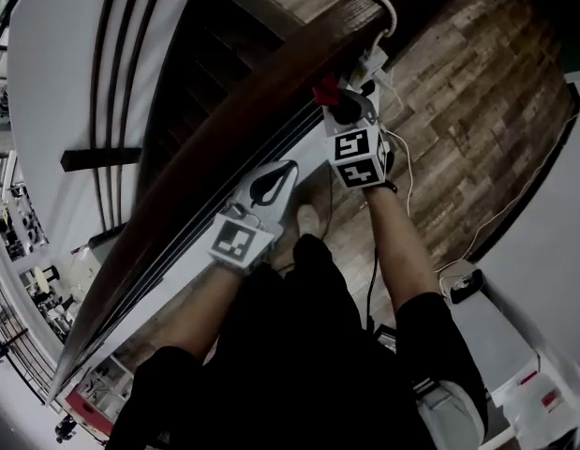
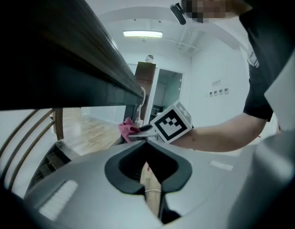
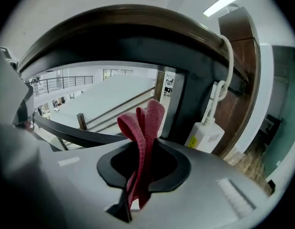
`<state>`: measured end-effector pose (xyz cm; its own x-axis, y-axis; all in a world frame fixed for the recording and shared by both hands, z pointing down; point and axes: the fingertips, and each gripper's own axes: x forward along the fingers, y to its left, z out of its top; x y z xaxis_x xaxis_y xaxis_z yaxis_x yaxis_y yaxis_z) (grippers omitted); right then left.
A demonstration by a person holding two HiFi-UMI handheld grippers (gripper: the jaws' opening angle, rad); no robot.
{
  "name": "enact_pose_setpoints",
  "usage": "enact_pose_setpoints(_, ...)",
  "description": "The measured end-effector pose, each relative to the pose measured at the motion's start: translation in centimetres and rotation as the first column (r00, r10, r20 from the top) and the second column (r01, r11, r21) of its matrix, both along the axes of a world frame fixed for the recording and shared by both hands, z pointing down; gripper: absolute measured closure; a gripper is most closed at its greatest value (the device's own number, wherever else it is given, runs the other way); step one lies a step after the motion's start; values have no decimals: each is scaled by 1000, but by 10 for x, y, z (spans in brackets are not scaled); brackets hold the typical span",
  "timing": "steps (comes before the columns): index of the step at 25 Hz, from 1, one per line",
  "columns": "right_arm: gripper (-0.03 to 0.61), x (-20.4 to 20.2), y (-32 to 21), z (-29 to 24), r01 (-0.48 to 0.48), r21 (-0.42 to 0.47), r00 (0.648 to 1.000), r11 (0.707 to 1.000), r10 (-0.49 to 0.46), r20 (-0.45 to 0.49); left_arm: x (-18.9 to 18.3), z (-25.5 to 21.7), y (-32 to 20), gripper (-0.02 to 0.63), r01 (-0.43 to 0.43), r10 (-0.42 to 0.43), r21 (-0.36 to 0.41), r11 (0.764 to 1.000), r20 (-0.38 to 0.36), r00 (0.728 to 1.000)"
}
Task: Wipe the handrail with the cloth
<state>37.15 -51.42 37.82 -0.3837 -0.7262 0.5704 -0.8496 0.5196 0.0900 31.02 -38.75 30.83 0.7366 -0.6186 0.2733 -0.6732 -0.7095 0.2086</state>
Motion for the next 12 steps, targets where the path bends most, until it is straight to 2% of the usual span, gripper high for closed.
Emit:
enact_pose_setpoints(3, 526, -6, -14, -1, 3, 26, 999, 1000, -2, -46, -5, 9, 0, 614, 27, -27, -23, 999, 27, 999)
enact_pose_setpoints(9, 526, -9, -33, -2, 15, 125, 982, 992, 9, -191, -3, 18, 2, 614, 42, -43, 11, 999, 97, 994)
enact_pose_setpoints(12, 526, -14, -34, 8, 16, 115, 981, 993, 6, -192, -5, 21, 9, 614, 45, -45, 3, 999, 105, 993)
